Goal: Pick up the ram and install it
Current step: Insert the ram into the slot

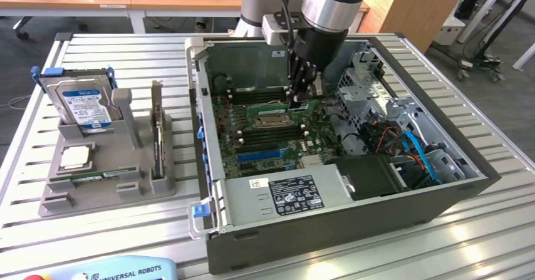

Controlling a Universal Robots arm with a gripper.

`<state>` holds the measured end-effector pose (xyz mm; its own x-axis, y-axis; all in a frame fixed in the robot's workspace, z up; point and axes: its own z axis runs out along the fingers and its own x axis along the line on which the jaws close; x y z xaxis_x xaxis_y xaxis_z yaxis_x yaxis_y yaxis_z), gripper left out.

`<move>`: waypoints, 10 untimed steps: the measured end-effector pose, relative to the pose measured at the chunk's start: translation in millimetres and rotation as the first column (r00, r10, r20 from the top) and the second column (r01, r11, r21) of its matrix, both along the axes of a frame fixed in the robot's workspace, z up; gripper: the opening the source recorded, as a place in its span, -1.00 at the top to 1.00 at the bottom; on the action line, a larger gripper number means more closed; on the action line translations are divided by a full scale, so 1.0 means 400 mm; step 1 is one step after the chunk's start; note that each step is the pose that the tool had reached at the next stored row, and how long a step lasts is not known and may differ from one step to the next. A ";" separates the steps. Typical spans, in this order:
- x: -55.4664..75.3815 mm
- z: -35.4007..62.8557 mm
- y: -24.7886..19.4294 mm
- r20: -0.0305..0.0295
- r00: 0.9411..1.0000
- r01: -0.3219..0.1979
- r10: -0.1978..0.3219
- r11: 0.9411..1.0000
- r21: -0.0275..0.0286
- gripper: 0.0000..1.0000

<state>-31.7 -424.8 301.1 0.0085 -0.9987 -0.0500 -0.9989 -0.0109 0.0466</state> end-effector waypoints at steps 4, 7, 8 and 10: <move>0.000 -0.009 0.000 0.000 1.000 0.000 0.000 1.000 0.000 0.77; 0.000 -0.015 0.000 0.000 1.000 0.000 0.000 1.000 0.000 0.77; 0.000 -0.017 0.000 0.000 1.000 0.000 0.000 1.000 0.000 0.77; 0.000 -0.021 0.000 0.000 1.000 0.000 0.000 1.000 0.000 0.77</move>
<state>-31.8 -424.8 292.6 0.0085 -0.9987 -0.0496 -0.9989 -0.0108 0.0466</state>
